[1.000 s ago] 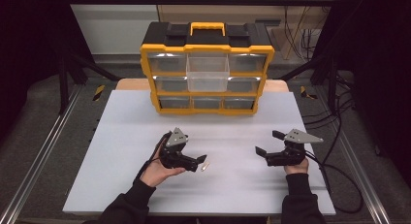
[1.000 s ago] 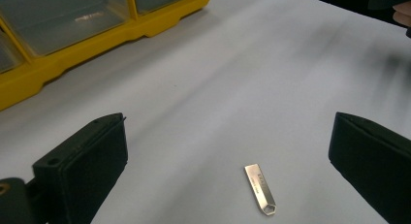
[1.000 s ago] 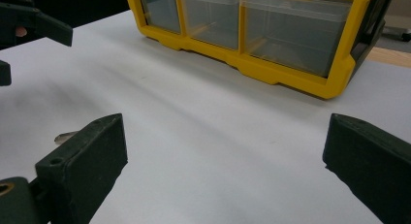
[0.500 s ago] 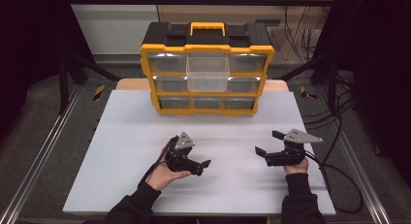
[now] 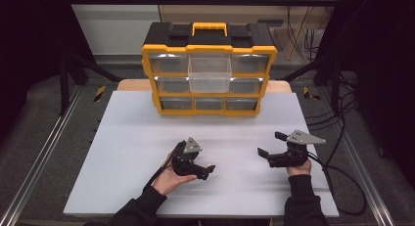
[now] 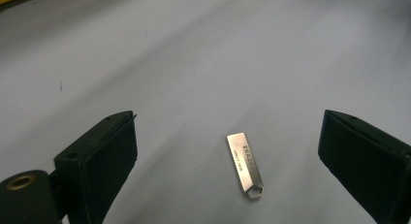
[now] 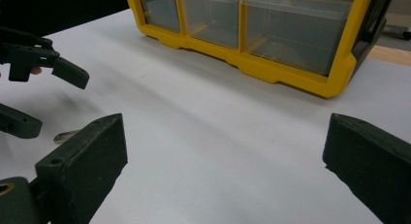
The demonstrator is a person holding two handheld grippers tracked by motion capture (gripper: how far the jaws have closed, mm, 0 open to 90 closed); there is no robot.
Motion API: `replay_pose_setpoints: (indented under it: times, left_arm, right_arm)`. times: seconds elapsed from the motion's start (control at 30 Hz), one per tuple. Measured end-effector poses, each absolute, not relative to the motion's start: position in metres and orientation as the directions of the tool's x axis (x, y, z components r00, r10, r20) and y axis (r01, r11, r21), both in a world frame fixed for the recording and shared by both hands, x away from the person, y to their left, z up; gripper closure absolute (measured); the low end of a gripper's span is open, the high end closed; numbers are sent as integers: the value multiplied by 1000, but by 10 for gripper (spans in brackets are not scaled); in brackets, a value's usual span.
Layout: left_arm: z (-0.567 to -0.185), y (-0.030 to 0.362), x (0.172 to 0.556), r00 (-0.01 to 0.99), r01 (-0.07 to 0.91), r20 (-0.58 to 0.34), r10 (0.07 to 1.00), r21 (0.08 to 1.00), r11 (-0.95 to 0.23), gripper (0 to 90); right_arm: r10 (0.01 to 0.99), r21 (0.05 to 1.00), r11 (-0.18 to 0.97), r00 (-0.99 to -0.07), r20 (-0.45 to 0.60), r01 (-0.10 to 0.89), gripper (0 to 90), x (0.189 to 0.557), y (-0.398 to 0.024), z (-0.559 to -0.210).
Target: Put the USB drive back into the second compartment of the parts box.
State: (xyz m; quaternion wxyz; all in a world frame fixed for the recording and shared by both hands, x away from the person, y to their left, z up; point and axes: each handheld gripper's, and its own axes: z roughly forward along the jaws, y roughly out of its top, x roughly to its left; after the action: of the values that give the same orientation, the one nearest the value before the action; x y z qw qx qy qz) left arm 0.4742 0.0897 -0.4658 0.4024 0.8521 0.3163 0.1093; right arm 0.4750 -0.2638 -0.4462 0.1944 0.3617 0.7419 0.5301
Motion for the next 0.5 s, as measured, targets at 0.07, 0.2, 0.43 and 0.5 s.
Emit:
replay_pose_setpoints:
  times: [0.07, 0.2, 0.43, 0.5]
  left_arm:
    - [-467, 89, 475, 773, 458, -69, 631, 748, -480, 95]
    - [-471, 87, 475, 771, 475, -75, 633, 729, -493, 145]
    - [-473, 85, 474, 773, 484, -65, 631, 704, -520, 253]
    - [-473, 84, 473, 775, 482, -57, 630, 698, -529, 289]
  right_arm:
    - [743, 927, 176, -662, 95, 331, 27, 475, -264, -446]
    - [743, 927, 175, -662, 97, 332, 27, 475, -264, -446]
    - [743, 926, 176, -662, 97, 333, 27, 475, -264, -446]
    - [743, 927, 175, -662, 97, 333, 27, 475, -264, -446]
